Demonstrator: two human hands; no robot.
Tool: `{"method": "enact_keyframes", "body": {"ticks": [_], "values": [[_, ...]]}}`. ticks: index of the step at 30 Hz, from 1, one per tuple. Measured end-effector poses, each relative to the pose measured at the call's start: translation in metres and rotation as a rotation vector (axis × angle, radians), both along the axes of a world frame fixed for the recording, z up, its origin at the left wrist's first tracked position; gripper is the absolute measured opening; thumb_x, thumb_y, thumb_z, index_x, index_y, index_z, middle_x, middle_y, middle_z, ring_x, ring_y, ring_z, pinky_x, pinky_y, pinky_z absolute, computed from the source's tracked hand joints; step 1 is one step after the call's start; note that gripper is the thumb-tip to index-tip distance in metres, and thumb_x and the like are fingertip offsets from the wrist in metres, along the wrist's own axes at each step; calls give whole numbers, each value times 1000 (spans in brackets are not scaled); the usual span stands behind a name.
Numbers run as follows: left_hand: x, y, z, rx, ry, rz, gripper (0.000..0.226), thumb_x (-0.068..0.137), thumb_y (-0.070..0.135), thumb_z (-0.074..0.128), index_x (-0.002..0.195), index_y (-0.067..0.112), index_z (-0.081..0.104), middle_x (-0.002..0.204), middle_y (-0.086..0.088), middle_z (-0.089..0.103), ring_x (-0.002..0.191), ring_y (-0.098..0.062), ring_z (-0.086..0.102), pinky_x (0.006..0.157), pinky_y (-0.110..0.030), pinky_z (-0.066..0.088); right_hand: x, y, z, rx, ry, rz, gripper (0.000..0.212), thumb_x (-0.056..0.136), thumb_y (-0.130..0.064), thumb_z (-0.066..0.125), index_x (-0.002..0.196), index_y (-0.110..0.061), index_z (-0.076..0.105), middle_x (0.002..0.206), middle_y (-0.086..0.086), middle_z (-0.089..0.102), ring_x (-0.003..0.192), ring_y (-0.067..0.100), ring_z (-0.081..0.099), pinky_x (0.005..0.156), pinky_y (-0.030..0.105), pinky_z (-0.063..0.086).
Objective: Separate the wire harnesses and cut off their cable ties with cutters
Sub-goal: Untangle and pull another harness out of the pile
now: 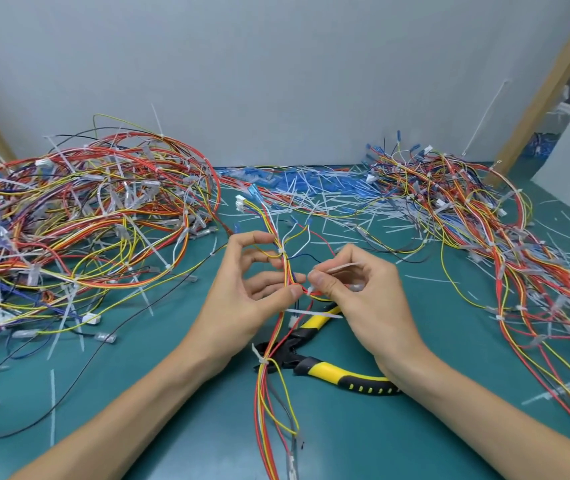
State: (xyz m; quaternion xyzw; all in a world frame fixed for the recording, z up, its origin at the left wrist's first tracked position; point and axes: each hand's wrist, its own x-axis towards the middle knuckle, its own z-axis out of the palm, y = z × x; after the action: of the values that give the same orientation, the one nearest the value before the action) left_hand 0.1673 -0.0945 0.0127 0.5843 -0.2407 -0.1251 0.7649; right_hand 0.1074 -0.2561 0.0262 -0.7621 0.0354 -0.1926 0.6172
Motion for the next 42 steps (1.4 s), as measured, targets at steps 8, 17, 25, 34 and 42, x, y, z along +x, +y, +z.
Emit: {"method": "enact_keyframes", "body": {"ticks": [8, 17, 25, 34, 42], "values": [[1, -1, -4, 90, -89, -11, 68, 73, -7, 78, 120, 26, 41, 107, -6, 45, 71, -21, 67, 71, -29, 57, 1, 1, -1, -9, -6, 17, 15, 77, -6, 84, 71, -15, 73, 80, -1, 76, 76, 15, 73, 75, 31, 58], [-3, -6, -6, 194, -191, 112, 68, 65, 9, 72, 115, 38, 37, 91, 17, 50, 71, -21, 67, 63, -26, 50, 2, 2, -4, -27, -33, 21, 18, 81, -5, 80, 70, -18, 72, 68, -9, 71, 65, 5, 63, 66, 13, 45], [-5, -8, -1, 237, -235, 181, 64, 61, 13, 71, 110, 33, 35, 90, 29, 55, 71, -31, 70, 64, -42, 54, 2, 3, -4, -25, -21, -9, 21, 82, -8, 79, 72, -25, 72, 67, -8, 71, 65, 21, 60, 69, 42, 49], [4, 0, -3, -66, 37, 85, 58, 85, -8, 64, 134, 12, 40, 134, -22, 55, 110, -28, 70, 98, -36, 55, -3, 1, 1, -87, -73, 19, 17, 89, -31, 73, 79, -17, 71, 80, -6, 73, 82, 16, 64, 81, 38, 47], [11, 5, -4, -268, 237, -45, 65, 85, -13, 51, 144, 8, 36, 134, -23, 60, 119, -35, 64, 99, -39, 54, 2, 3, 2, -61, 80, 10, 33, 104, -23, 47, 87, -18, 75, 85, -2, 76, 77, 13, 69, 65, 16, 48]]}}
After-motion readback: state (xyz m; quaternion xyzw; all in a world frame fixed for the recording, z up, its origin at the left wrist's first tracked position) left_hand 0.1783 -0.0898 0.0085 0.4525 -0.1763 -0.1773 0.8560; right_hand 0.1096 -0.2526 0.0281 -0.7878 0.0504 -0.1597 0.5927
